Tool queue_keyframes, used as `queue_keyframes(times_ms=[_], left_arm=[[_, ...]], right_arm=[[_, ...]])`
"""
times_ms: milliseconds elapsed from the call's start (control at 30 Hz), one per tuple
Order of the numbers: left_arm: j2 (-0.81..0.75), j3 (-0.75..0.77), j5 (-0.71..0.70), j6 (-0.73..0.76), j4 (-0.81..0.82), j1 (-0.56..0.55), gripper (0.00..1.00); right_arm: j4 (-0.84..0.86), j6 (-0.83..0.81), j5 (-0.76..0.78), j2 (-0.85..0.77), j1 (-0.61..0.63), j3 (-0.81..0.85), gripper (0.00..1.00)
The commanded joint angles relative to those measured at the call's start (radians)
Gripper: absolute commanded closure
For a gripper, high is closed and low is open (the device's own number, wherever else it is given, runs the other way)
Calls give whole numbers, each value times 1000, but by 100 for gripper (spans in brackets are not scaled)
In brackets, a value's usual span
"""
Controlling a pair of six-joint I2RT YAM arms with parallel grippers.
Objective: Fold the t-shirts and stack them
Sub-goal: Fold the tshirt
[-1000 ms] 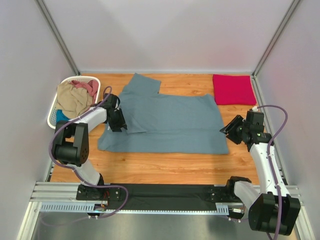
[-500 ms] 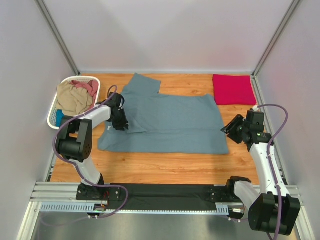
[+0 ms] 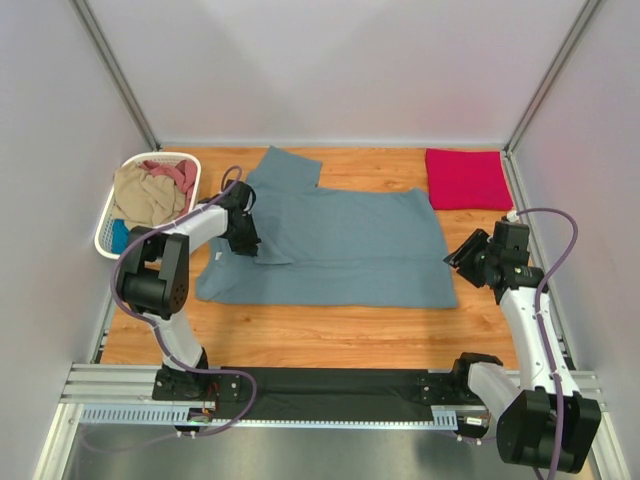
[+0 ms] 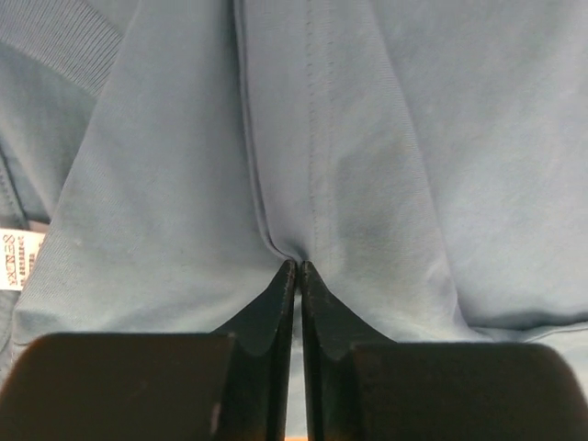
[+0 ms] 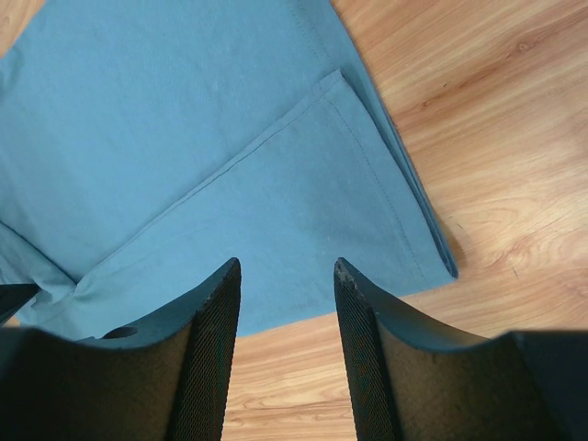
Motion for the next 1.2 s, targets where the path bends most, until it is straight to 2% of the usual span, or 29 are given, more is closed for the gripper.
queue_keyframes(times_ms=[0, 100, 367, 833, 1167], left_arm=[[14, 48, -7, 9, -7, -12, 90], [19, 60, -7, 11, -10, -19, 100], [8, 129, -5, 19, -18, -53, 100], [83, 243, 64, 57, 54, -92, 100], [132, 289, 93, 134, 91, -133, 100]], right_arm=[[21, -22, 19, -20, 5, 30, 53], [16, -25, 22, -20, 5, 33, 53], [15, -28, 28, -25, 5, 35, 53], [22, -40, 45, -17, 5, 35, 53], [33, -48, 52, 3, 5, 38, 53]])
